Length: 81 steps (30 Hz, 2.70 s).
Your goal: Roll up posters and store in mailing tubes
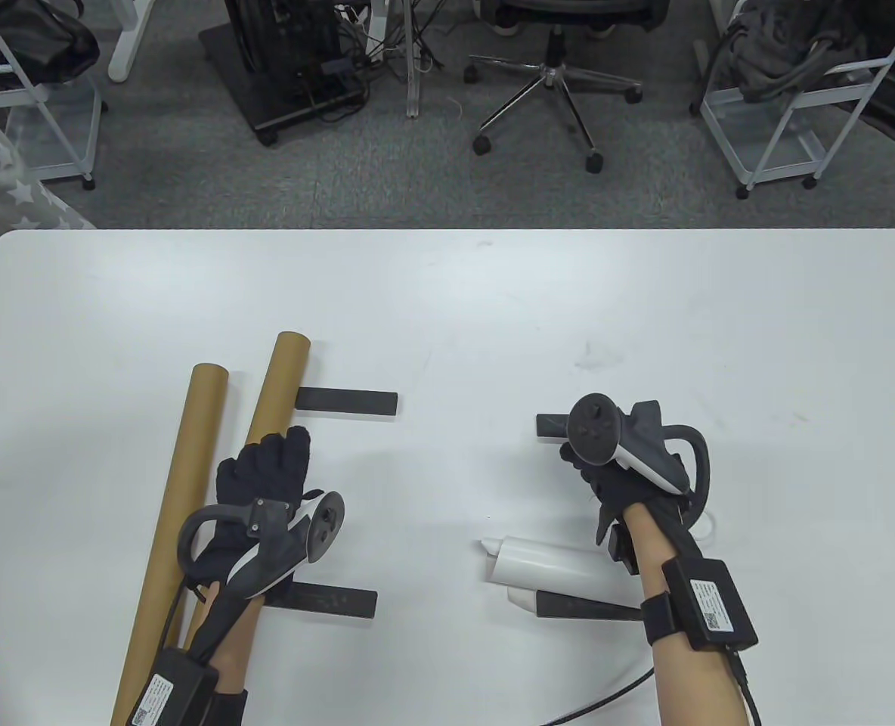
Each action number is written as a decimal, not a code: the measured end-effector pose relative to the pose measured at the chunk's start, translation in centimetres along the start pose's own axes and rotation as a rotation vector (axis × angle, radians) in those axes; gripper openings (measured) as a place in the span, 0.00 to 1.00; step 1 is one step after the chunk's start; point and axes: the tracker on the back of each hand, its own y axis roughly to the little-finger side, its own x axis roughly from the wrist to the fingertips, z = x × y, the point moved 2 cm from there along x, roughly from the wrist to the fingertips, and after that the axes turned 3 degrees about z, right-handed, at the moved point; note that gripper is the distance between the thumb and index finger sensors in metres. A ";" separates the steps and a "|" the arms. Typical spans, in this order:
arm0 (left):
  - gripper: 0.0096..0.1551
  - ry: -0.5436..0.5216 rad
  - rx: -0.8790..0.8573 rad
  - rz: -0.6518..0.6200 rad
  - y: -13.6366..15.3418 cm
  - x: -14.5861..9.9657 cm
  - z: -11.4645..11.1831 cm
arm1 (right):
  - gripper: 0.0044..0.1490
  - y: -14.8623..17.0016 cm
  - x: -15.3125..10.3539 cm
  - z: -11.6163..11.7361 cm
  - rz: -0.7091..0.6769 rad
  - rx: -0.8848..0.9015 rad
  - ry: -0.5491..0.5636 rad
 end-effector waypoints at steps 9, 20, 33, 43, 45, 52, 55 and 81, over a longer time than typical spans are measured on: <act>0.49 0.023 -0.001 0.008 0.4 -0.2 0.0 | 0.34 0.3 -6.3 2.6 -0.045 0.022 -0.200; 0.48 0.043 0.004 0.016 0.5 0.2 -0.2 | 0.33 1.0 -10.1 5.0 -0.101 0.040 -0.398; 0.47 0.048 0.009 0.021 0.5 0.3 -0.3 | 0.33 -0.8 -11.7 5.6 -0.177 -0.001 -0.442; 0.47 0.046 0.008 0.020 0.5 0.3 -0.4 | 0.33 -2.0 -12.8 6.3 -0.226 -0.027 -0.498; 0.47 0.048 0.008 0.019 0.4 0.3 -0.4 | 0.34 -2.0 -12.6 6.7 -0.215 -0.036 -0.513; 0.47 0.057 -0.002 0.021 0.5 0.3 -0.5 | 0.39 -1.7 -11.8 7.9 -0.156 -0.138 -0.470; 0.47 0.062 -0.007 0.022 0.5 0.3 -0.5 | 0.43 -1.3 -11.3 8.4 -0.139 -0.176 -0.430; 0.47 0.062 -0.001 0.026 0.8 0.3 -0.4 | 0.44 -2.3 -10.5 11.6 -0.235 -0.538 -0.159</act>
